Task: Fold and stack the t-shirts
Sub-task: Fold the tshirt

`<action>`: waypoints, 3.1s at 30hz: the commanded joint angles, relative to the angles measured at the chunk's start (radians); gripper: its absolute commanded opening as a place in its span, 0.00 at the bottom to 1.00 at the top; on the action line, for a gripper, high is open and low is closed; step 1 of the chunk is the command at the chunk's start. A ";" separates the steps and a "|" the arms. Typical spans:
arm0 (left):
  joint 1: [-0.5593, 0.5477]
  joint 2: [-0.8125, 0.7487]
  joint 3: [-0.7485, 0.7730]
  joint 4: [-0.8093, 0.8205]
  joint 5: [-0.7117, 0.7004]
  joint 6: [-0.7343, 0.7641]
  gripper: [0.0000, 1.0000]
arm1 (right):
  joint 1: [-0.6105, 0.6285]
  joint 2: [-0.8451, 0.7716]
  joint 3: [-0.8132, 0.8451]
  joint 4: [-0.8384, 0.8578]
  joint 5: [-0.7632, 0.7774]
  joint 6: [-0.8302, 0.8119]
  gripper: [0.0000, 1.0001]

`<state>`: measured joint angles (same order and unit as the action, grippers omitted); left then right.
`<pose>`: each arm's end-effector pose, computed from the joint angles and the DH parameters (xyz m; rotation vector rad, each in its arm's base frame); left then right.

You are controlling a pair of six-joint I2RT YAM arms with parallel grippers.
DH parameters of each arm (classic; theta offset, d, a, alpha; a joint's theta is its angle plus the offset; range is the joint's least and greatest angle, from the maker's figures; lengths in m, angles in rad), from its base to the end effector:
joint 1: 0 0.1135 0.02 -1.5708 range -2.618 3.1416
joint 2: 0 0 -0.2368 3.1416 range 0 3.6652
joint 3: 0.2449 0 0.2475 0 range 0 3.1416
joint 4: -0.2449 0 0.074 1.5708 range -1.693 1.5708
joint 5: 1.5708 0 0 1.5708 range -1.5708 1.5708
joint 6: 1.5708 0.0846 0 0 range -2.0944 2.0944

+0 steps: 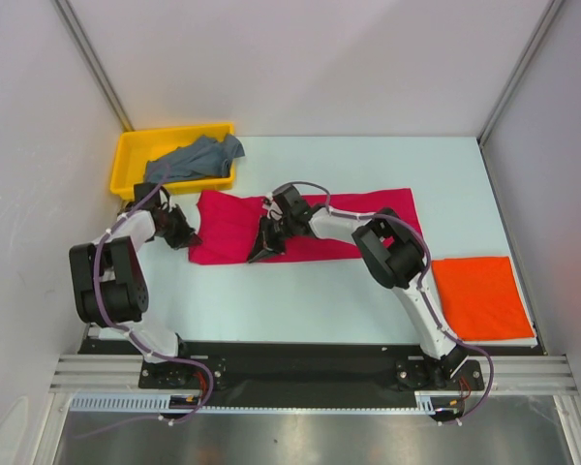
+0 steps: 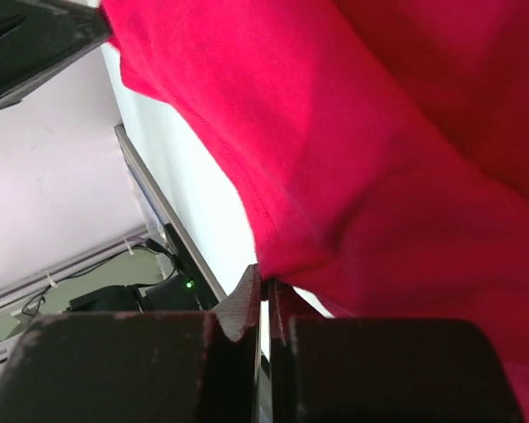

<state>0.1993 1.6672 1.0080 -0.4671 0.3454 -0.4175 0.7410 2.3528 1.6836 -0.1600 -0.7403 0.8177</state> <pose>0.3344 0.0383 0.1109 -0.7153 2.5948 -0.5325 0.3338 0.3827 0.0790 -0.3062 2.7377 1.4962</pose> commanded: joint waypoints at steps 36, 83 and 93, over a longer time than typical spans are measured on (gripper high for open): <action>-0.077 0.135 0.313 0.024 0.050 -0.093 0.00 | -0.227 0.169 0.424 -0.187 -0.142 -0.052 0.06; -0.069 0.207 0.302 -0.042 0.158 -0.012 0.48 | -0.235 0.180 0.496 -0.469 -0.073 -0.213 0.43; -0.070 0.256 0.291 -0.002 0.219 -0.032 0.42 | -0.232 0.203 0.458 -0.366 -0.123 -0.131 0.38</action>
<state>0.1333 1.9068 1.2739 -0.5014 0.5117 -0.4316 0.5049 2.5408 2.1407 -0.5861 -0.8207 0.6407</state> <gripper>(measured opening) 0.436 0.383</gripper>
